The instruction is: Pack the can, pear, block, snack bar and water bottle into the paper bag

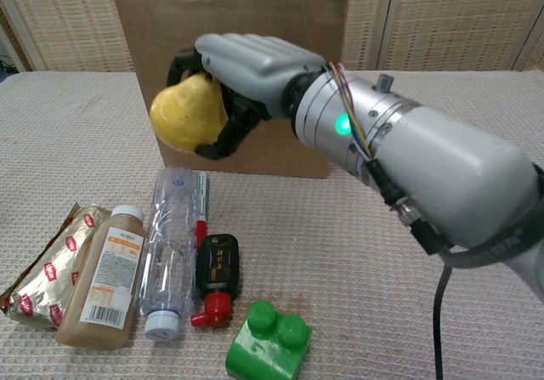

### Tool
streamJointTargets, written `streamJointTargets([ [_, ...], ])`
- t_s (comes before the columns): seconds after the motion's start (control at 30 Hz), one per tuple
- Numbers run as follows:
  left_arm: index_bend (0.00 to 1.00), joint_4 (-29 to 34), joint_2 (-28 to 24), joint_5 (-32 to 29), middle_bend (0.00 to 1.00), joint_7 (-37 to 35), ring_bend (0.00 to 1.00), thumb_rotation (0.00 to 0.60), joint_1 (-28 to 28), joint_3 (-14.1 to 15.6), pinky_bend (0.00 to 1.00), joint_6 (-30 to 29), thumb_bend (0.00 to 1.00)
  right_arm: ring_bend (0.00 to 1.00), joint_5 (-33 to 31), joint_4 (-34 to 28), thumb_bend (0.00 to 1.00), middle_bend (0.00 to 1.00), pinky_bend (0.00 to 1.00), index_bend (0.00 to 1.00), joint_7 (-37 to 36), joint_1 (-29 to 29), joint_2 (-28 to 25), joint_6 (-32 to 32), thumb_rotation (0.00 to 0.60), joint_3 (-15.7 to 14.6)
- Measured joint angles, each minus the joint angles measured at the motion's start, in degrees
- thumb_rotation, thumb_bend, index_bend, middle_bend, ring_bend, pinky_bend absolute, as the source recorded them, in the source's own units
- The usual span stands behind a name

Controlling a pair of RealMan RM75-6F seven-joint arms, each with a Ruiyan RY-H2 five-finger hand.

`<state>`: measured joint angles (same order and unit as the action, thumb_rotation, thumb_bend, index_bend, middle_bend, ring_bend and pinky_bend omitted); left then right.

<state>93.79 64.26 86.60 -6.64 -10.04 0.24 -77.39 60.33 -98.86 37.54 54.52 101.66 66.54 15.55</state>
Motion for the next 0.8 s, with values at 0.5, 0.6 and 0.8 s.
streamJointTargets([
  [0.5,0.0,1.1,-0.5,-0.7,0.0,-0.1,0.0,0.6,0.1,0.1,0.05,0.6,0.37,0.47,4.6,2.9,0.41,0.55,0.65,0.67,-2.2,0.3,-5.3,9.3,0.6,15.5],
  [0.6,0.0,1.1,-0.5,-0.7,0.0,-0.3,0.0,0.6,0.1,0.2,0.05,0.6,0.37,0.47,1.6,7.2,0.41,0.55,0.64,0.65,0.0,1.6,-5.5,9.2,0.6,17.3],
  [0.8,0.0,1.1,-0.7,-0.5,0.0,-0.9,0.0,0.6,0.0,0.2,0.05,0.9,0.37,0.42,-3.4,16.5,0.28,0.54,0.59,0.56,2.8,4.7,-4.0,8.5,0.6,19.2],
])
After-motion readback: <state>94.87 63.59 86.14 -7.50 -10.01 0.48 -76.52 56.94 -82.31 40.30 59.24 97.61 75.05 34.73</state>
